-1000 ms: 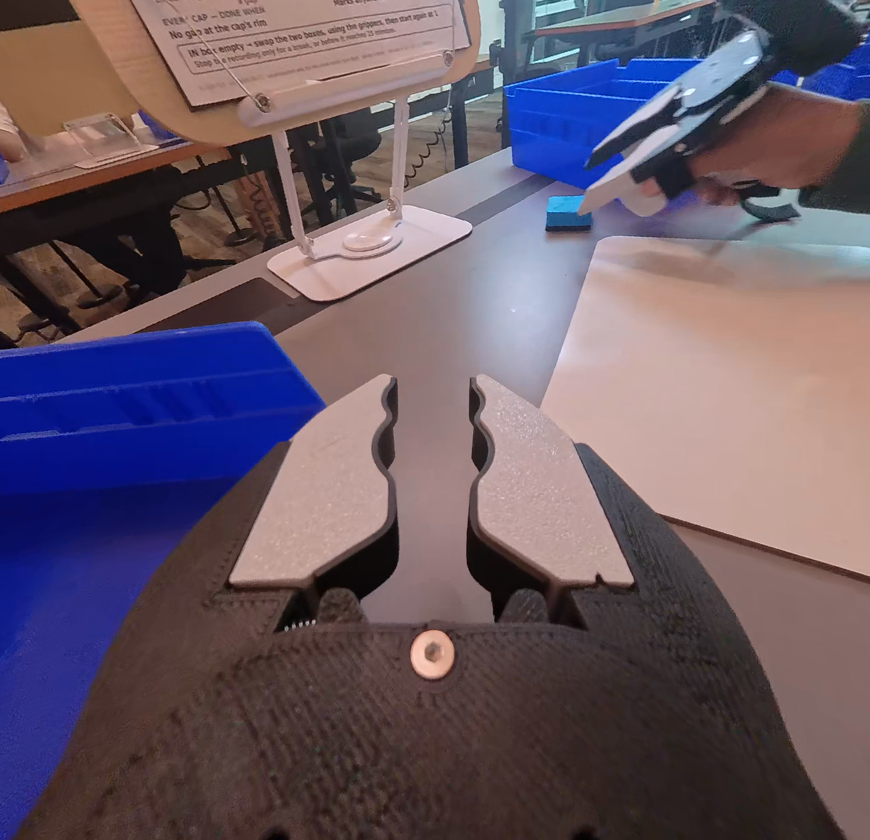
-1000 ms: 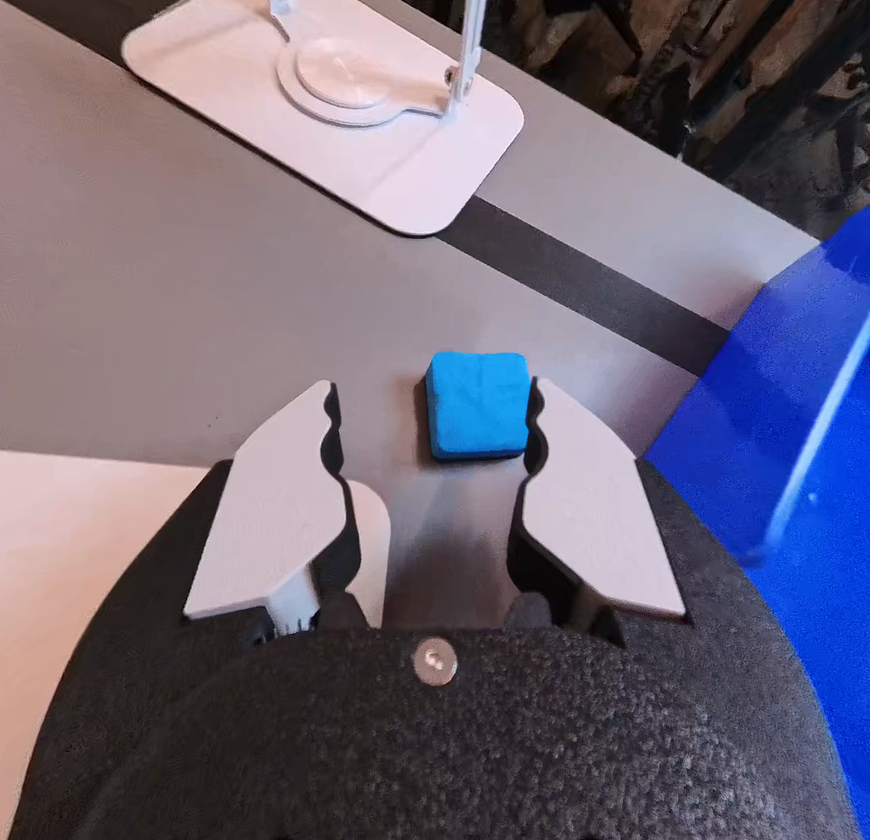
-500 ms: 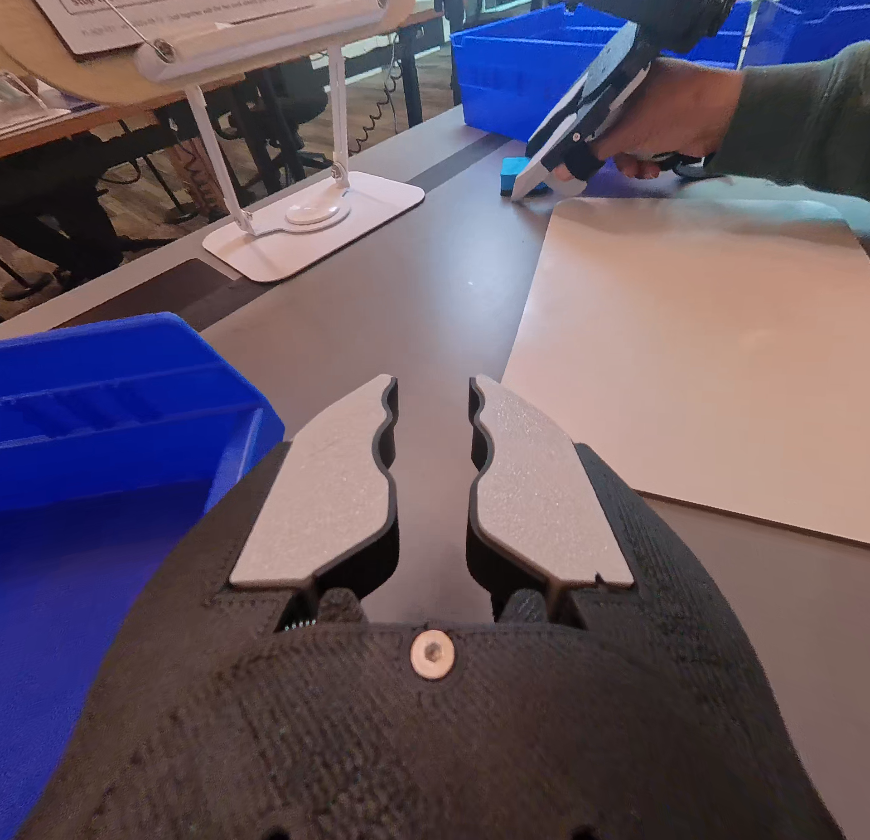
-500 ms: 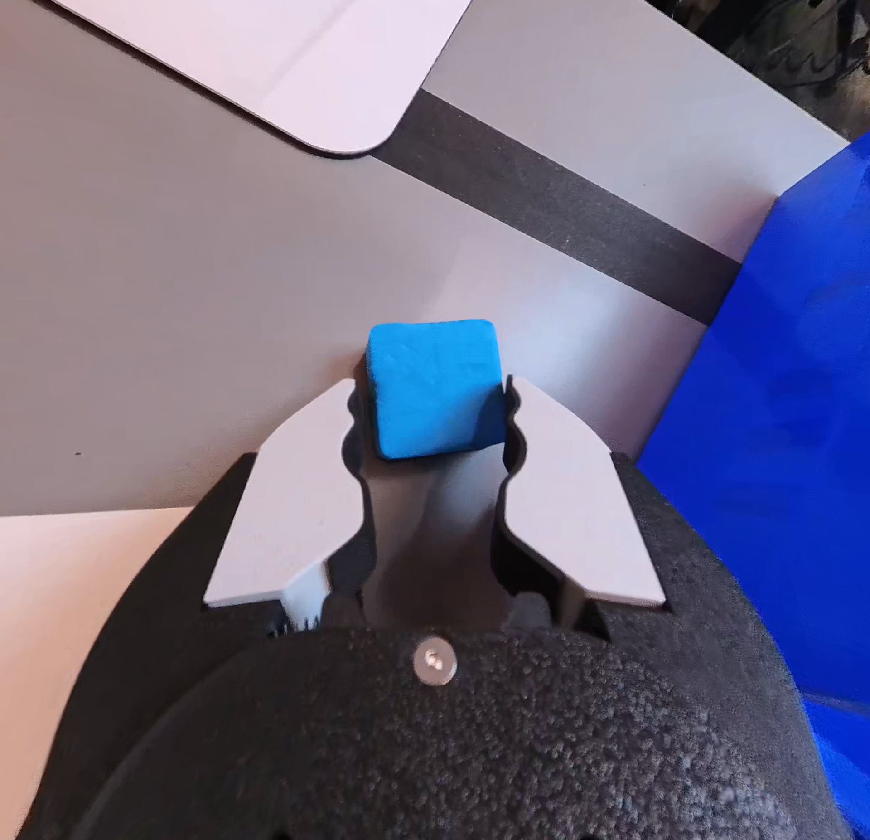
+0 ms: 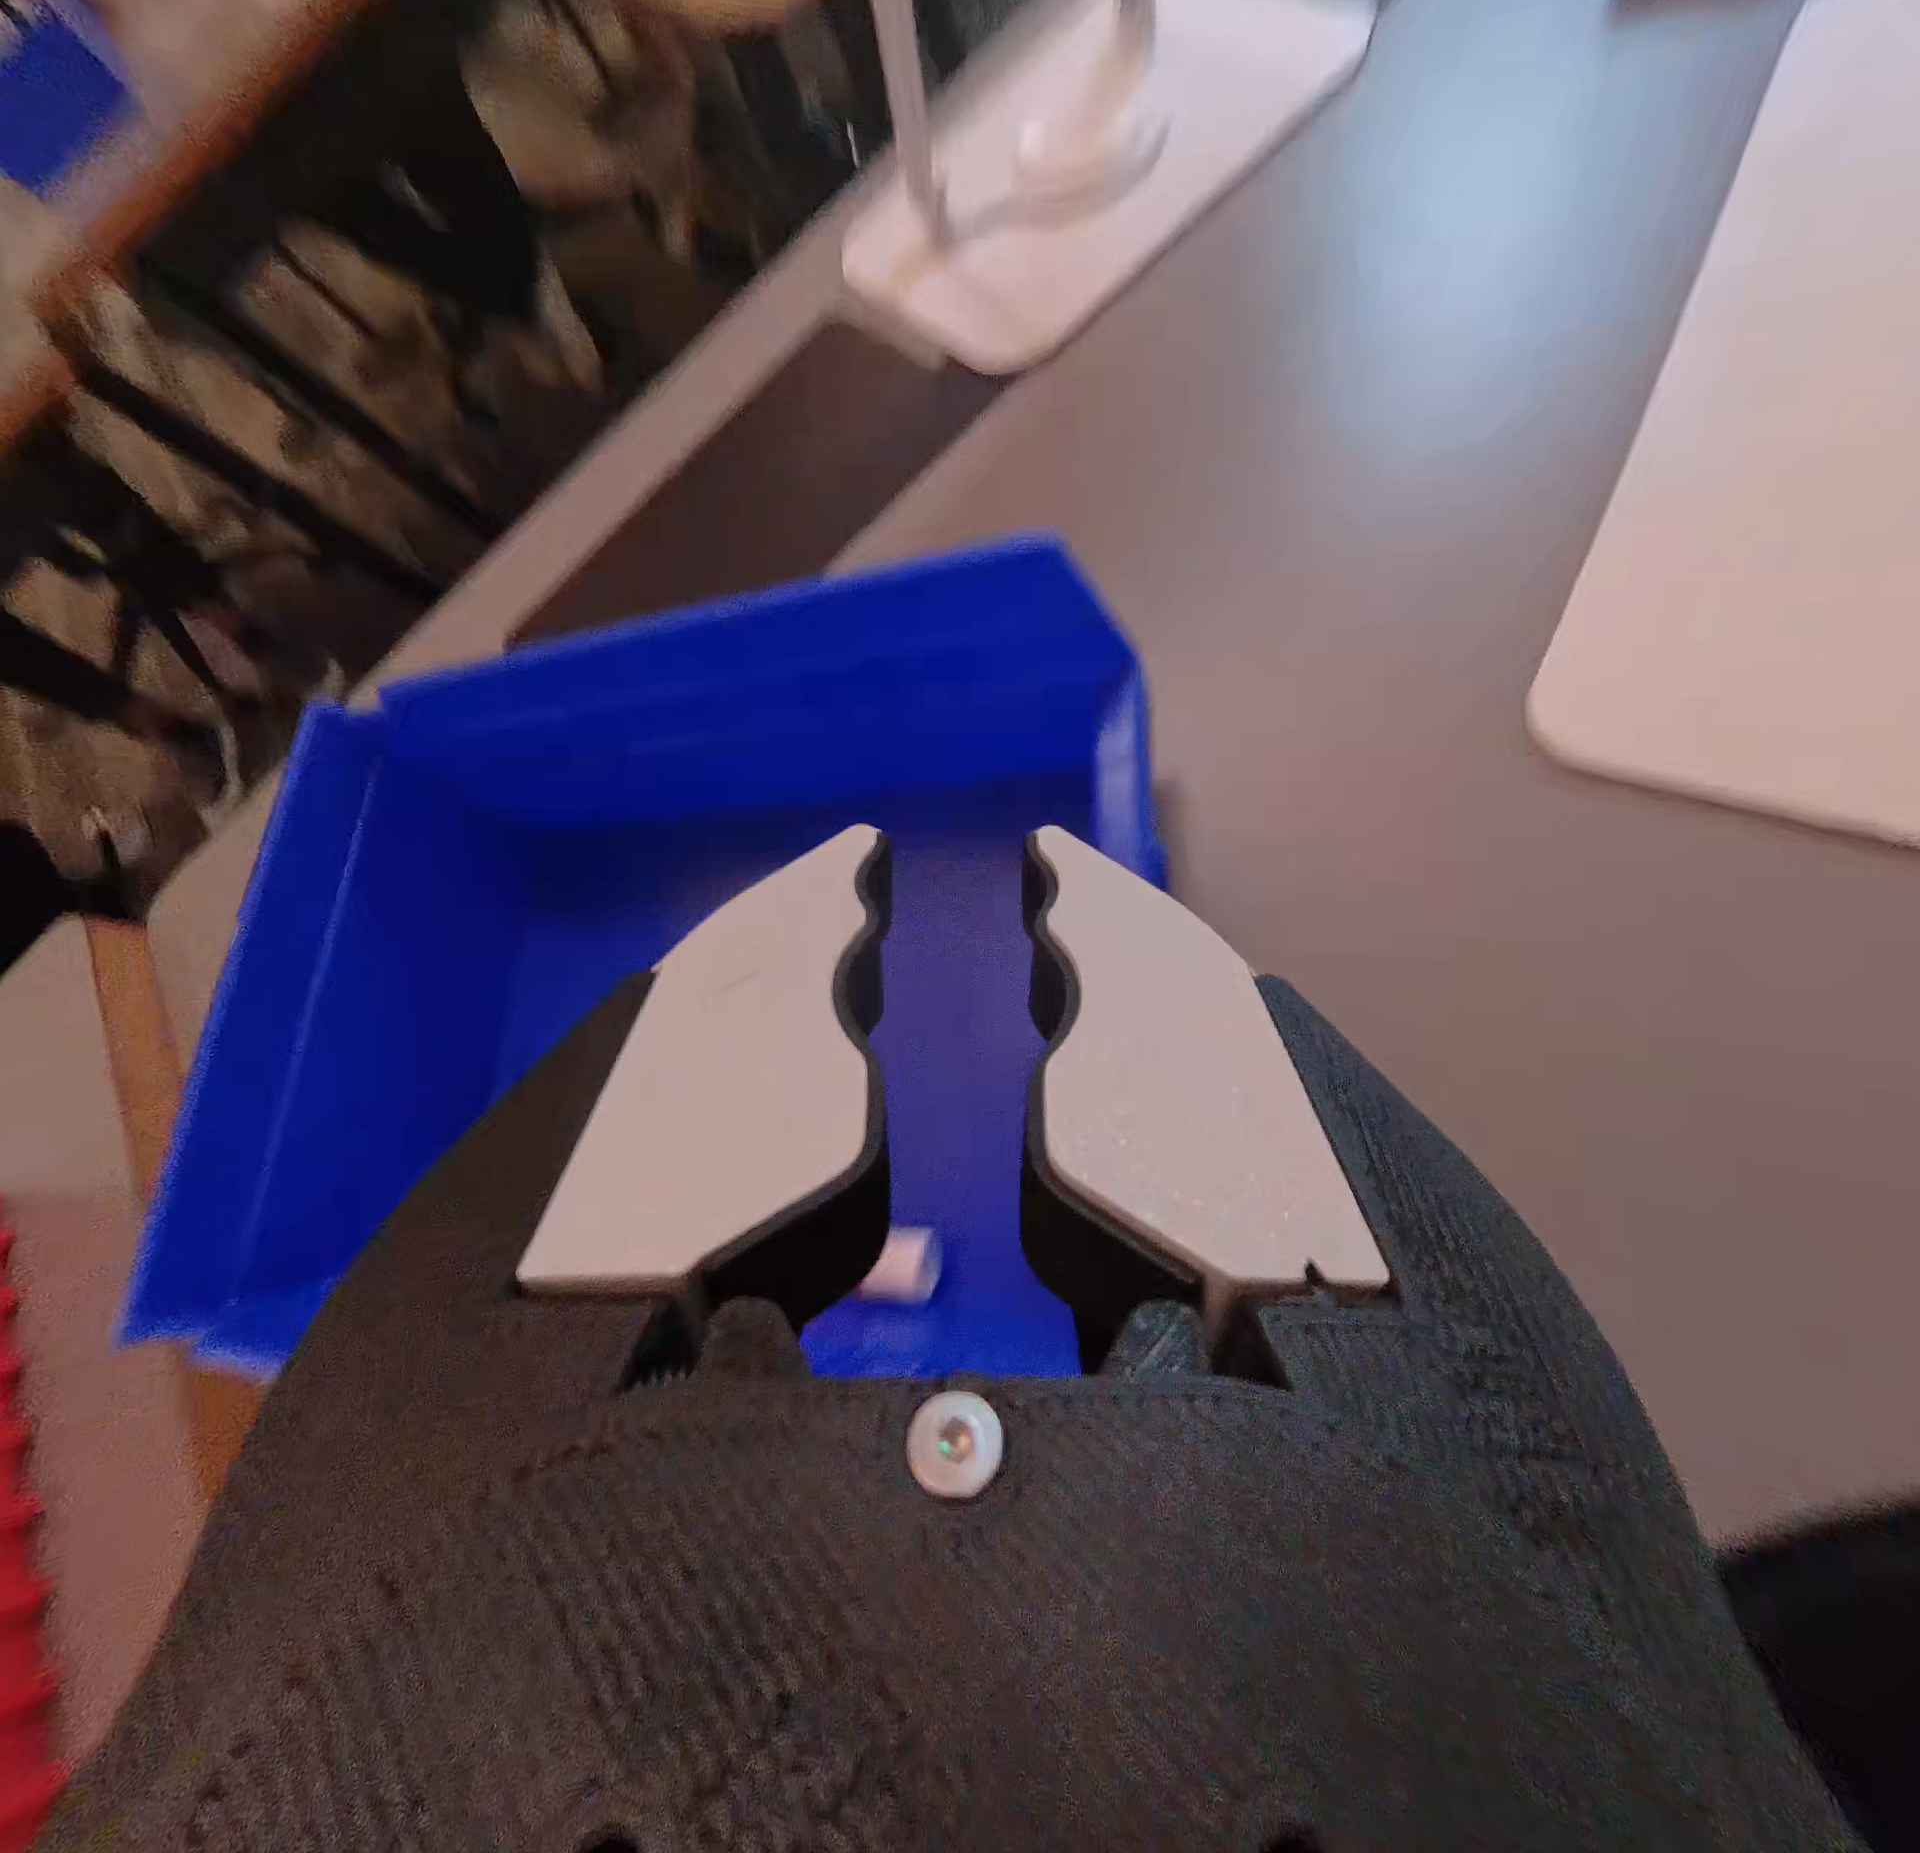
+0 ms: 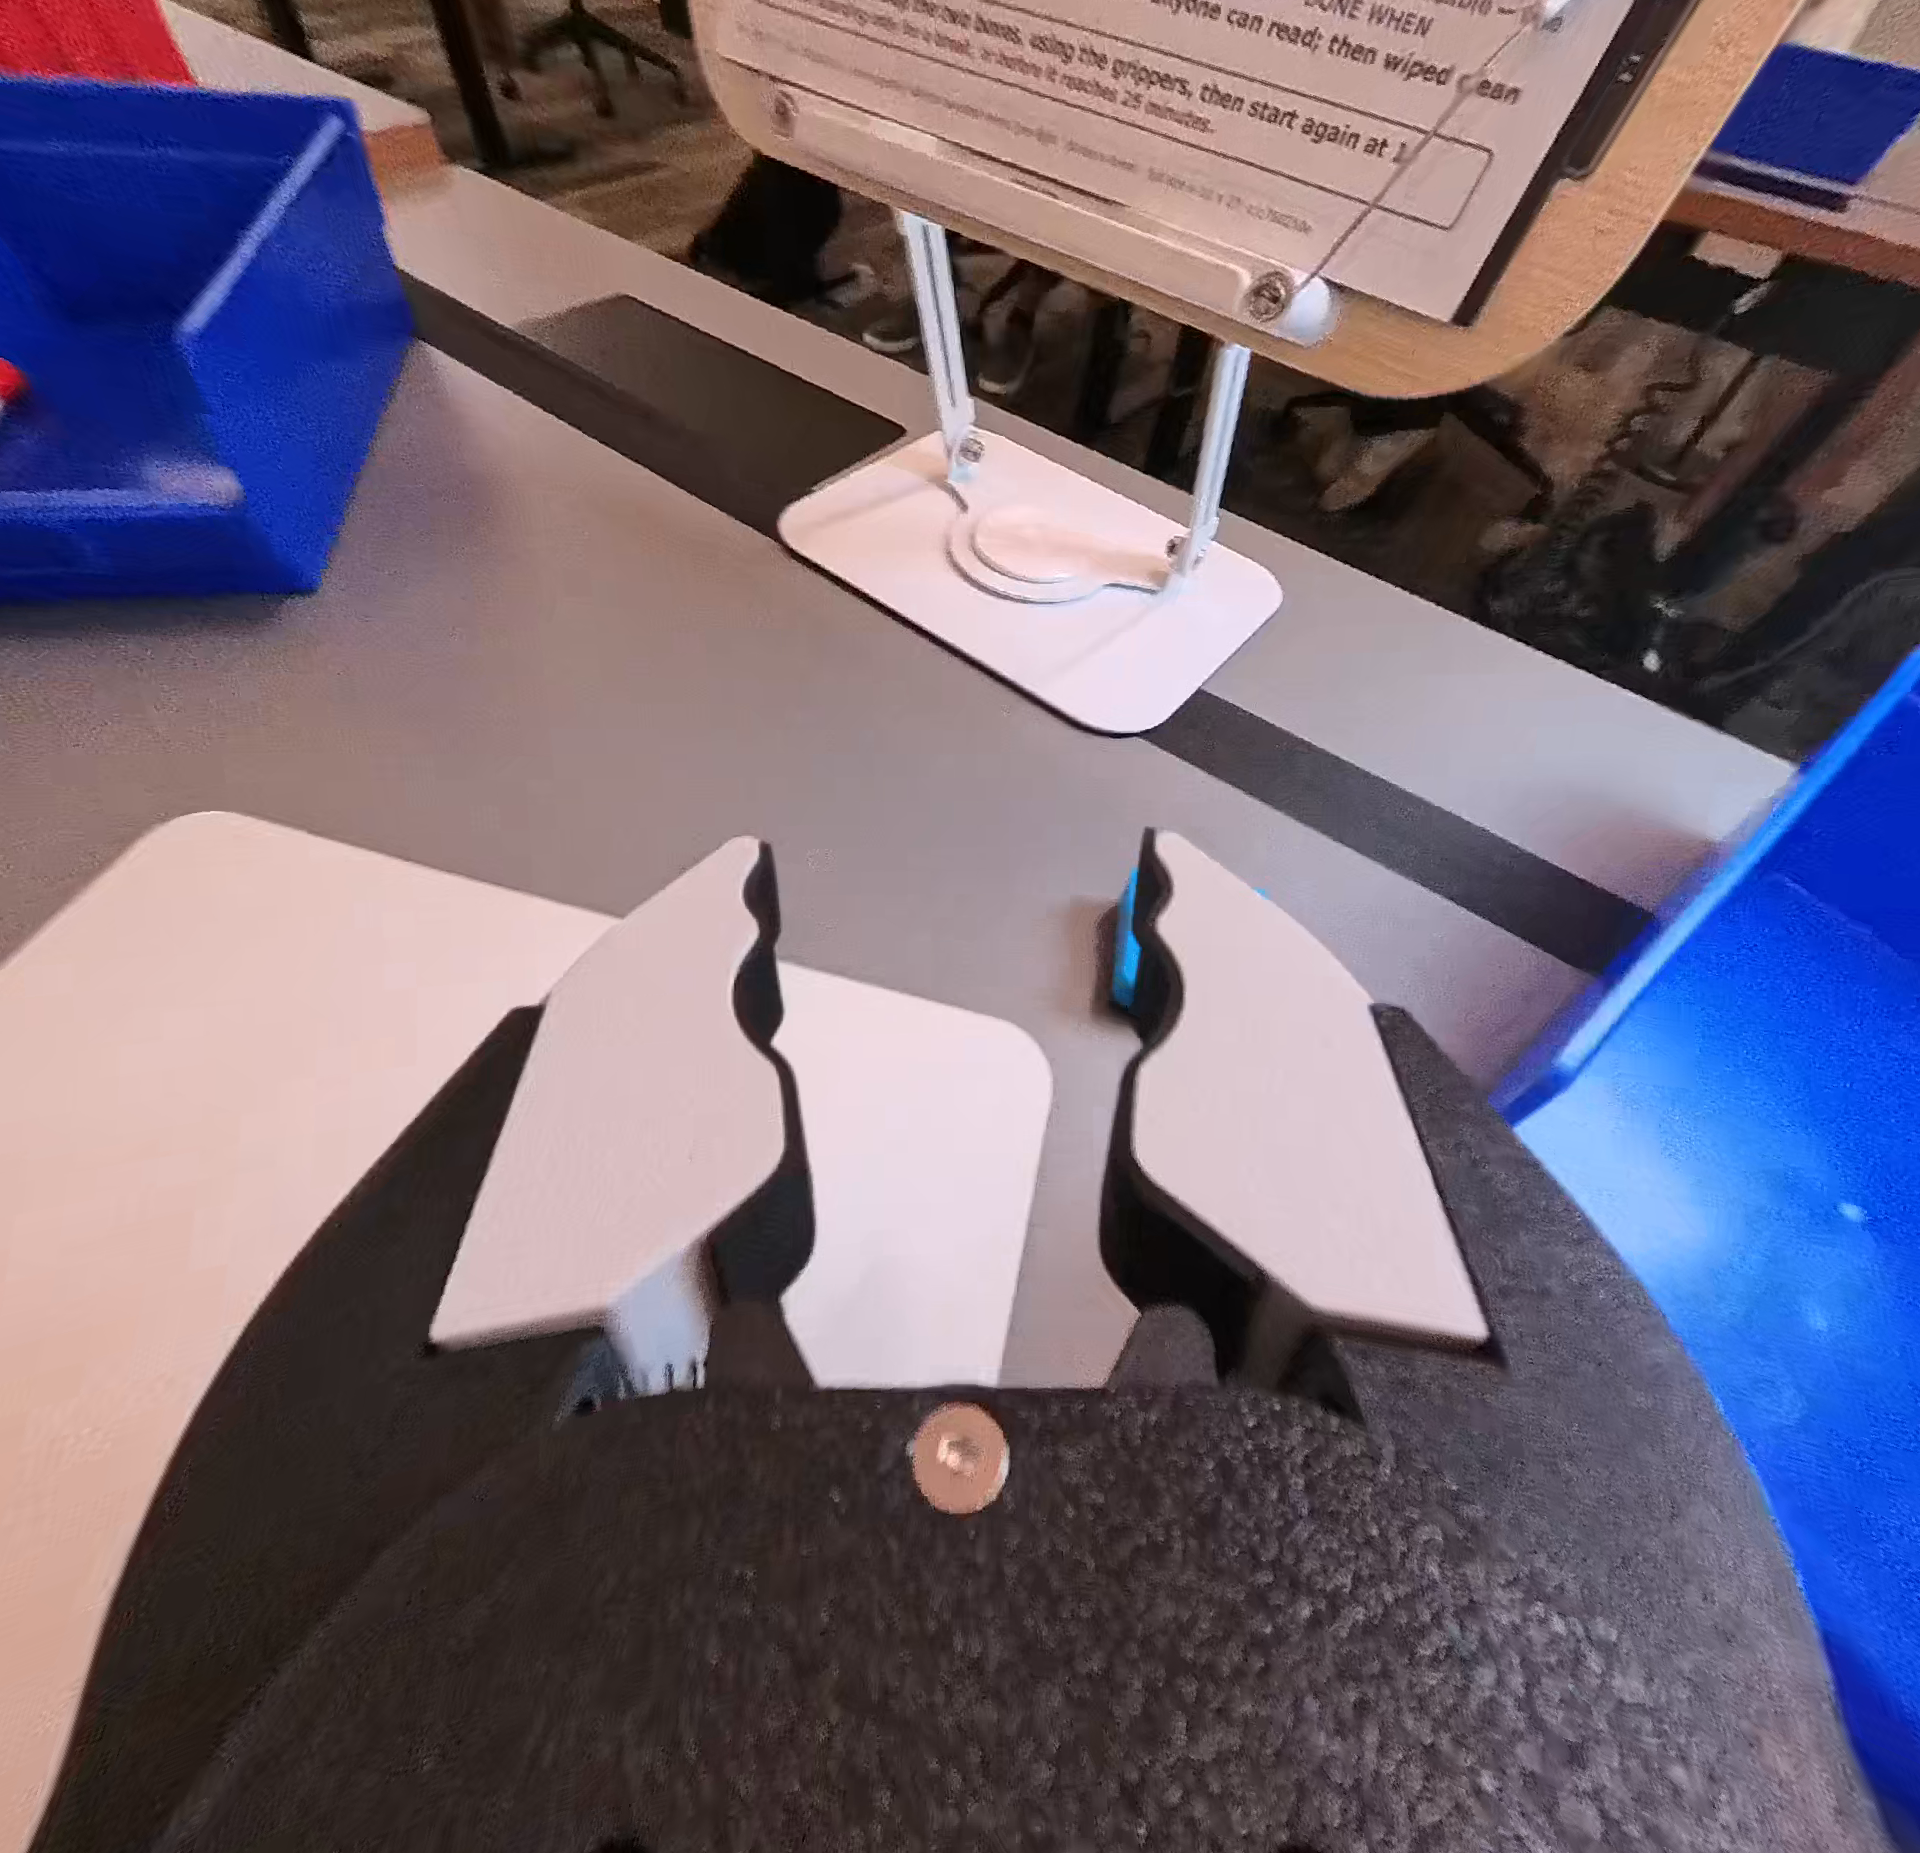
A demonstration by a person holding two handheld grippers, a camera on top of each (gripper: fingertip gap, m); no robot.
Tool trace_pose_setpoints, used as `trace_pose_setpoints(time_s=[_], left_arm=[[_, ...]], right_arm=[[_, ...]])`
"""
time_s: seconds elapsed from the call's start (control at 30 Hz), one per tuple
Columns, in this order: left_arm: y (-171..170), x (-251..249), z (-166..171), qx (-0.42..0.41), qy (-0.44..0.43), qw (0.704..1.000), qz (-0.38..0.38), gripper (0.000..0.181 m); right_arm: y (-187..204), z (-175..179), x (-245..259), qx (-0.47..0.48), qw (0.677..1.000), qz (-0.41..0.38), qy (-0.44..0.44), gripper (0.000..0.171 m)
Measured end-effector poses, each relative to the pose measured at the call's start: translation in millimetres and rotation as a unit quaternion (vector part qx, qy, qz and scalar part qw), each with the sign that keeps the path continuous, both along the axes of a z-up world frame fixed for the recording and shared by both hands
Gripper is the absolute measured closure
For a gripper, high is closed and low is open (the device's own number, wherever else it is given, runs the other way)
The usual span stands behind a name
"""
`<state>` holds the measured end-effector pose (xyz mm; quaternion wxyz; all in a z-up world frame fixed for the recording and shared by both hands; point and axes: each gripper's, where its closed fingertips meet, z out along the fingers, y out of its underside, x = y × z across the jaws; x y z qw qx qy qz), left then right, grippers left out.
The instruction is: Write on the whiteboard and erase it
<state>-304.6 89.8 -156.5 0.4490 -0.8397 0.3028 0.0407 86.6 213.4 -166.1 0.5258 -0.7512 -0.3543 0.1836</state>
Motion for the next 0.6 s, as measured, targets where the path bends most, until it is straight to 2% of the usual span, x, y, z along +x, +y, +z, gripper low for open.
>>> trace_pose_setpoints(time_s=[0.1,0.17,0.27,0.33,0.43,0.53,0.6], left_arm=[[-6,-50,-21,-0.183,0.087,0.979,-0.010,0.155],[-16,-77,-47,-0.313,0.151,0.937,-0.041,0.151],[-21,-120,-76,-0.430,0.289,0.853,-0.068,0.151],[-16,-141,-86,-0.466,0.365,0.803,-0.065,0.150],[-15,-150,-99,-0.501,0.406,0.759,-0.086,0.144],[-14,-156,-114,-0.516,0.429,0.734,-0.107,0.143],[-13,-154,-120,-0.517,0.425,0.734,-0.117,0.144]], right_arm=[[-33,1,4,-0.022,0.998,0.035,0.044,0.106],[-44,-5,5,-0.025,0.997,0.045,0.057,0.107],[-49,-16,3,-0.015,0.997,0.053,0.058,0.107],[-51,-21,0,-0.020,0.996,0.061,0.056,0.107],[-51,-24,0,-0.019,0.996,0.064,0.051,0.107],[-49,-26,1,-0.026,0.996,0.064,0.059,0.107],[-48,-29,2,-0.033,0.996,0.062,0.064,0.107]])
